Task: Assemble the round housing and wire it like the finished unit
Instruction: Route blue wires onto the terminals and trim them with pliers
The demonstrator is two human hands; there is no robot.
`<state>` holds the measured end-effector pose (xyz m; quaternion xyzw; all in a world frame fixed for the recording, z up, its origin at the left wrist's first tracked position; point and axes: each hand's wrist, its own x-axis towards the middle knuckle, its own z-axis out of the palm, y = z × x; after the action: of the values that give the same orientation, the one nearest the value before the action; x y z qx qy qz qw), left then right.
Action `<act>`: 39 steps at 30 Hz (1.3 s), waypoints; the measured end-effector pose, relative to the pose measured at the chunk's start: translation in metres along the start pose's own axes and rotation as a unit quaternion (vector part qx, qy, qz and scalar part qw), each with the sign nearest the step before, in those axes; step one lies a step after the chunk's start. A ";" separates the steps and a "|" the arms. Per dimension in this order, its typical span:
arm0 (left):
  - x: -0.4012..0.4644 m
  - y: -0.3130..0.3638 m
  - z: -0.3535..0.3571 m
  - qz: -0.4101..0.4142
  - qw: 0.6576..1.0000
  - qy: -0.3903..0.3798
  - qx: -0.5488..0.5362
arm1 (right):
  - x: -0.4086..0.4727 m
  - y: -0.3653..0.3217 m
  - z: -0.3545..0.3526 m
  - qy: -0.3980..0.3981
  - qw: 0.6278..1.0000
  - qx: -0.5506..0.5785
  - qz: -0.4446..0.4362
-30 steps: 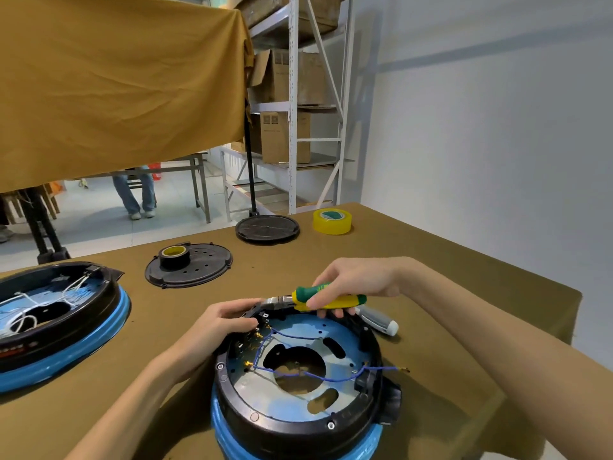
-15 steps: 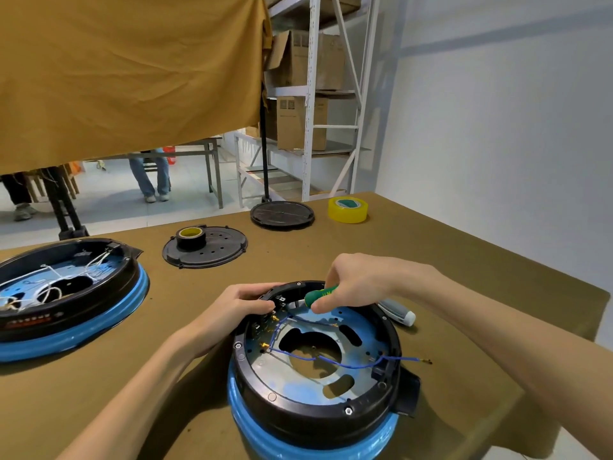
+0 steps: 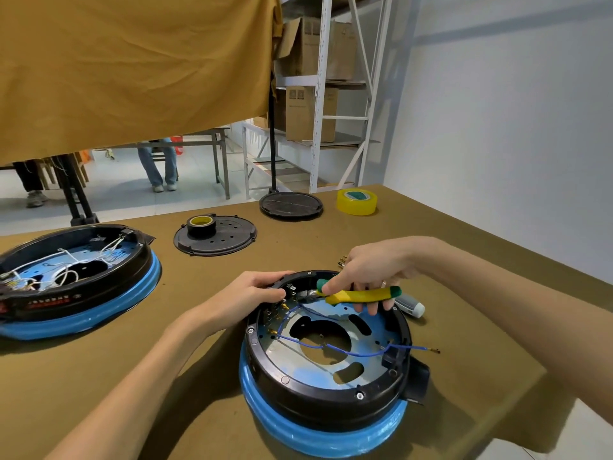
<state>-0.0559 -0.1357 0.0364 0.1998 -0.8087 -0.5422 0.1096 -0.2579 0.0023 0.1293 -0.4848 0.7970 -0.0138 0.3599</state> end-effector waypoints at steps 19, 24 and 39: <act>0.005 -0.003 0.006 -0.005 1.000 0.025 -0.008 | 0.037 -0.037 0.062 0.241 0.965 0.095 -0.026; 0.003 -0.009 0.004 -0.003 1.000 0.015 -0.025 | 0.042 -0.038 0.069 0.274 0.957 0.092 -0.023; 0.000 -0.007 0.004 0.017 1.000 -0.001 -0.010 | 0.039 -0.029 0.081 0.270 0.950 0.152 -0.031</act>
<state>-0.0562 -0.1348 0.0287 0.1846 -0.8067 -0.5485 0.1194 -0.1985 -0.0173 0.0585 -0.4269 0.8375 -0.2762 0.2000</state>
